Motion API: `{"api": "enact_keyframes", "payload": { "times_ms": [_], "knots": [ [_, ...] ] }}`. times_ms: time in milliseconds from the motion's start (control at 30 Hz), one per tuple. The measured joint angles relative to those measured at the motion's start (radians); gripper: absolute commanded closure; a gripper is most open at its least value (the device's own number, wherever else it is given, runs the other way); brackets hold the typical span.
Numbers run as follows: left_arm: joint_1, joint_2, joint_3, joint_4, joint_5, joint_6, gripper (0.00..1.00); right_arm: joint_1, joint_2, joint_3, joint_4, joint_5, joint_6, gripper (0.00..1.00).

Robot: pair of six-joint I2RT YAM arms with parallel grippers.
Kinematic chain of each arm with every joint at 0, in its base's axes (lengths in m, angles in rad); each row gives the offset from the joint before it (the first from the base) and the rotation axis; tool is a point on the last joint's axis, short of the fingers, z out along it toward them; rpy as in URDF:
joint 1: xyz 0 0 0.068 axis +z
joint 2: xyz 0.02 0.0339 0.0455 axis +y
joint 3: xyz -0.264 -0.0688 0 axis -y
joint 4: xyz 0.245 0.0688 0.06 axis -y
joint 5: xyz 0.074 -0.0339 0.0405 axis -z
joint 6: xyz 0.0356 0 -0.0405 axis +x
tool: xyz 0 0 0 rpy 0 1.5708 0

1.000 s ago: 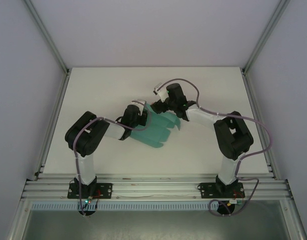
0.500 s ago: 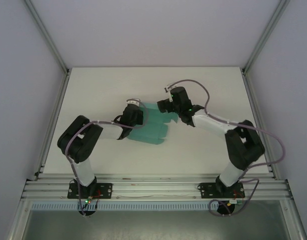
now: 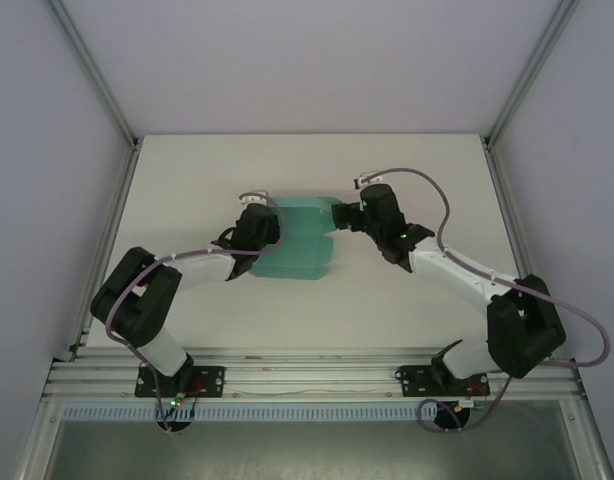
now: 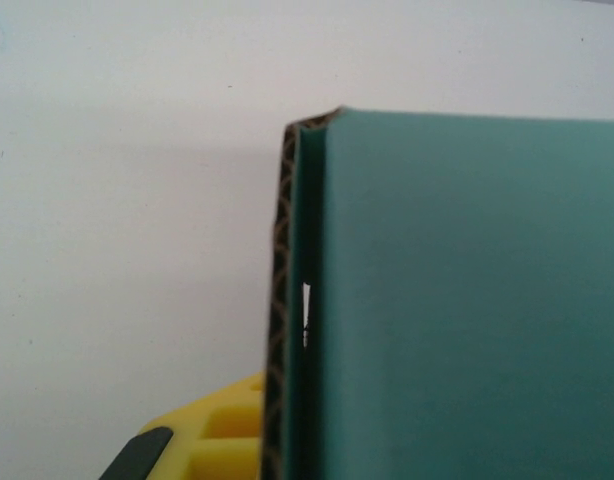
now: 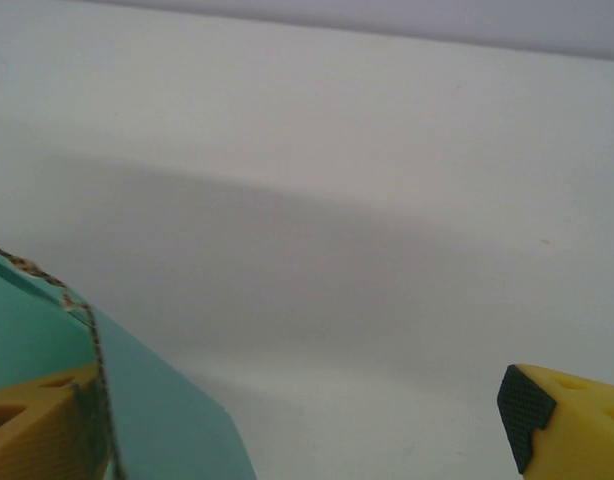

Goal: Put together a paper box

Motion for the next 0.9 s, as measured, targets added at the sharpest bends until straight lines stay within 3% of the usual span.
{"api": "enact_keyframes", "payload": {
  "times_ms": [300,567,733,900],
  "knots": [
    [-0.008,0.0,0.007,-0.016,0.022,0.006,1.0,0.003,0.127,0.024,0.123,-0.123,0.014,0.07],
    [-0.014,0.0,0.041,-0.024,0.02,-0.032,1.0,0.01,0.167,0.026,0.263,-0.116,0.107,0.07],
    [-0.02,-0.003,0.067,-0.058,0.013,-0.041,1.0,0.011,0.102,-0.029,0.268,-0.089,0.113,0.05],
    [-0.029,-0.027,0.068,-0.111,0.001,-0.041,1.0,0.011,-0.037,-0.081,0.162,-0.027,0.116,0.05]
  ]
}}
